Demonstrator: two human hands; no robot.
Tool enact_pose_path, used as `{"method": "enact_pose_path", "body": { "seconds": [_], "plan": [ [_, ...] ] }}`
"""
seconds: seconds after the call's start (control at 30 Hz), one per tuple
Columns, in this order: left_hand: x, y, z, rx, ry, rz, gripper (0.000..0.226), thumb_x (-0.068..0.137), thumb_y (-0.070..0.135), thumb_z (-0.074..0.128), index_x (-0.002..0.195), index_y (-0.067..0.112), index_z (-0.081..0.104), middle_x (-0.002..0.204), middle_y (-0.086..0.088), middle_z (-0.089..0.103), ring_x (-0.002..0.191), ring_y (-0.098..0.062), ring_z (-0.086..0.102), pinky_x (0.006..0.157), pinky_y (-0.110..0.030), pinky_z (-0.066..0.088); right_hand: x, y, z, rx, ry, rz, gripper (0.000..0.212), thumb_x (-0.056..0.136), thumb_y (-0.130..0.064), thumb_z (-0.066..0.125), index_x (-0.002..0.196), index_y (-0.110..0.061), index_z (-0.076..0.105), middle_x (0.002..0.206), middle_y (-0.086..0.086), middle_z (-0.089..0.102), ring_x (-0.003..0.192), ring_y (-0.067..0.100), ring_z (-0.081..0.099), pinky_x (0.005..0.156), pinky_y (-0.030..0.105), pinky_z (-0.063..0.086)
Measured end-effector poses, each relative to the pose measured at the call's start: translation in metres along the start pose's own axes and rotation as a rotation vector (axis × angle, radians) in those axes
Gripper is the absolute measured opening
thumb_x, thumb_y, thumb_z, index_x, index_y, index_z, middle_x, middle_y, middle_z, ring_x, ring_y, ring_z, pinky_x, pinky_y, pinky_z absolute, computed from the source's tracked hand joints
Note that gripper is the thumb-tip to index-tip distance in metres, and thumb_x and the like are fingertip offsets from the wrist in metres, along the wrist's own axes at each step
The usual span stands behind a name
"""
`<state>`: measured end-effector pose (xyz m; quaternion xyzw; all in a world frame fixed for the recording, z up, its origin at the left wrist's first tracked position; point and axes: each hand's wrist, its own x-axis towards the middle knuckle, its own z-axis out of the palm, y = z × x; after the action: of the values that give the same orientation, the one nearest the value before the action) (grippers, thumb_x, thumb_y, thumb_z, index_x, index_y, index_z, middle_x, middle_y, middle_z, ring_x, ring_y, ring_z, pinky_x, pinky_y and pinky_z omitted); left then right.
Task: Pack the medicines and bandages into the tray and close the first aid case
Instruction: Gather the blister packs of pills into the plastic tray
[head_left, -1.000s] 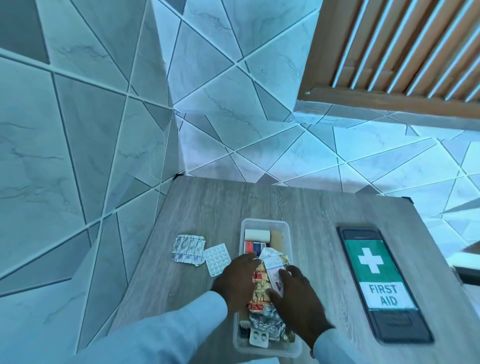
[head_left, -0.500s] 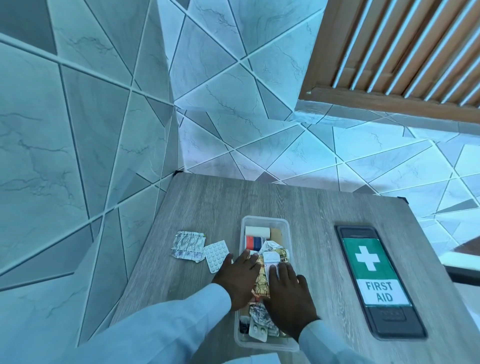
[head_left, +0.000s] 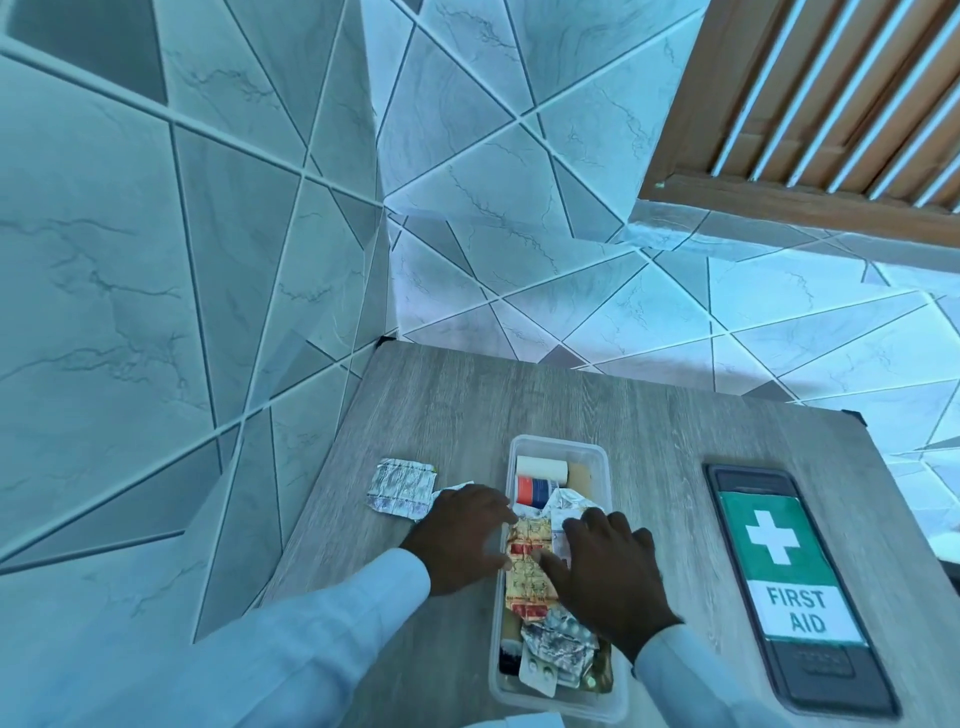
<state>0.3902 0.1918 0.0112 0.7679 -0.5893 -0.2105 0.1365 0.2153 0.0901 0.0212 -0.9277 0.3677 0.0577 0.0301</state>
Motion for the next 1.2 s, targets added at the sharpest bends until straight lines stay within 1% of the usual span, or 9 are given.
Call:
{"method": "enact_pose_path", "body": {
  "seconds": [0.17,0.3,0.4,0.53,0.67,0.83,0.97,1.1,1.2],
  "plan": [
    [0.009,-0.064,-0.005,-0.052,0.125,-0.31,0.055,0.08,0.042,0.071,0.131,0.031,0.052,0.14,0.006,0.051,0.129,-0.019,0.046,0.108,-0.035,0.034,0.03,-0.014,-0.02,0.114,0.036,-0.005,0.037,0.092,-0.048,0.046,0.116,-0.022,0.057,0.12,0.0,0.061,0.111,0.024,0.056,0.096,0.044,0.043],
    [0.024,-0.105,-0.008,0.102,-0.161,-0.491,0.103,0.071,0.05,0.078,0.151,0.039,0.015,0.164,0.003,0.006,0.15,-0.026,0.009,0.117,-0.053,0.021,0.059,-0.04,-0.014,0.229,-0.022,-0.143,0.035,0.09,-0.038,0.055,0.119,-0.017,0.056,0.118,0.005,0.062,0.109,0.025,0.055,0.096,0.041,0.045],
    [0.027,-0.114,-0.008,0.185,-0.319,-0.487,0.114,0.068,0.052,0.08,0.152,0.041,0.003,0.165,0.004,-0.008,0.151,-0.026,-0.004,0.117,-0.056,0.016,0.074,-0.069,-0.003,0.229,-0.105,-0.268,0.038,0.086,-0.028,0.06,0.12,-0.012,0.055,0.12,0.011,0.059,0.111,0.031,0.054,0.095,0.041,0.044],
    [0.024,-0.119,0.004,0.204,-0.243,-0.441,0.093,0.076,0.057,0.068,0.15,0.044,0.014,0.164,0.005,0.002,0.15,-0.026,0.006,0.117,-0.052,0.019,0.089,-0.101,0.022,0.174,-0.229,-0.337,0.027,0.083,-0.017,0.057,0.108,-0.009,0.055,0.113,0.017,0.058,0.108,0.037,0.055,0.088,0.042,0.046],
    [0.02,-0.122,0.01,0.326,-0.199,-0.345,0.071,0.088,0.054,0.052,0.149,0.033,0.024,0.162,-0.005,0.015,0.145,-0.03,0.017,0.114,-0.05,0.022,0.093,-0.112,0.04,0.01,-0.409,-0.301,0.045,0.081,-0.018,0.065,0.122,-0.006,0.05,0.126,0.019,0.05,0.116,0.04,0.05,0.095,0.046,0.045],
    [0.02,-0.125,0.014,0.549,-0.184,-0.152,0.048,0.092,0.022,0.043,0.139,0.007,0.042,0.145,-0.023,0.041,0.131,-0.039,0.041,0.102,-0.051,0.036,0.092,-0.118,0.047,-0.07,-0.331,-0.299,0.033,0.089,-0.012,0.051,0.122,-0.009,0.052,0.124,0.018,0.051,0.112,0.041,0.051,0.09,0.047,0.047],
    [0.016,-0.127,0.007,0.625,-0.111,-0.054,0.04,0.093,0.013,0.046,0.132,0.003,0.049,0.135,-0.025,0.054,0.12,-0.041,0.054,0.094,-0.052,0.046,0.089,-0.118,0.045,-0.094,-0.28,-0.336,0.032,0.091,-0.01,0.044,0.122,-0.008,0.051,0.124,0.018,0.053,0.115,0.04,0.049,0.09,0.047,0.046],
    [0.014,-0.138,-0.001,0.523,-0.058,-0.073,0.035,0.074,0.017,0.074,0.107,0.009,0.066,0.097,-0.013,0.074,0.08,-0.029,0.071,0.063,-0.04,0.057,0.084,-0.12,0.047,-0.106,-0.296,-0.352,0.033,0.092,-0.01,0.044,0.125,-0.005,0.05,0.125,0.021,0.054,0.115,0.041,0.05,0.09,0.048,0.046],
    [0.007,-0.132,-0.017,0.304,0.165,-0.182,0.032,0.087,0.014,0.059,0.118,0.009,0.063,0.103,-0.013,0.073,0.084,-0.031,0.07,0.071,-0.041,0.057,0.082,-0.121,0.05,-0.086,-0.303,-0.349,0.044,0.091,-0.014,0.051,0.133,-0.004,0.041,0.131,0.021,0.052,0.117,0.04,0.051,0.095,0.049,0.044]
  ]
}}
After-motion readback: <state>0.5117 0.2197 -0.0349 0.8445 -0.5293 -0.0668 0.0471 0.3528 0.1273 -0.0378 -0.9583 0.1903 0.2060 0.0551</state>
